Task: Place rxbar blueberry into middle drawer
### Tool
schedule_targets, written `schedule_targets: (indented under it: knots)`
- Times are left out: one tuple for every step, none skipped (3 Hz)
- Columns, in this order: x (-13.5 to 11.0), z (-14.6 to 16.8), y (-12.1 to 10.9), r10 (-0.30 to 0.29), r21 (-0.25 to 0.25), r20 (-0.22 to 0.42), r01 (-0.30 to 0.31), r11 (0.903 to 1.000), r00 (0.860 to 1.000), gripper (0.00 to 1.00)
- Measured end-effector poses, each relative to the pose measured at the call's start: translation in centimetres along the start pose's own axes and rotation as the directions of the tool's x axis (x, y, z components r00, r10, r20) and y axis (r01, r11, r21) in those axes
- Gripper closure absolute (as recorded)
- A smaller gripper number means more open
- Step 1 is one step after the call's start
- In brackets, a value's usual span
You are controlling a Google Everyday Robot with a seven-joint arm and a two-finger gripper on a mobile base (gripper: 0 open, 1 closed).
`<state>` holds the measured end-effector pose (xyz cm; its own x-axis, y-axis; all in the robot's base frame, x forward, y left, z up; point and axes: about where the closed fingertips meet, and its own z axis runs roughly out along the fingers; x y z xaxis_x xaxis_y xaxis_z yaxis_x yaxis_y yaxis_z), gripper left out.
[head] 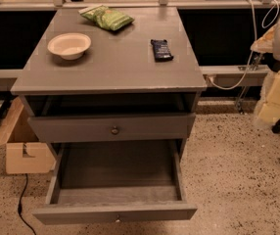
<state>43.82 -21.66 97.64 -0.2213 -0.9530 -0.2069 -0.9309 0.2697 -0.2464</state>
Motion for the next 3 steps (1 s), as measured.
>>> schedule_targets:
  knots:
    - [0.0, 0.0, 0.0, 0.0, 0.0, 0.0, 0.0, 1.0, 1.0, 0.0]
    - [-1.4, 2.0, -1.9, 0.05, 0.013, 0.055, -0.05, 0.9987, 0.997, 0.0]
    - [-5.2, 6.0, -7.1, 0.145, 0.03, 0.179, -0.153, 0.9878, 0.973, 0.0]
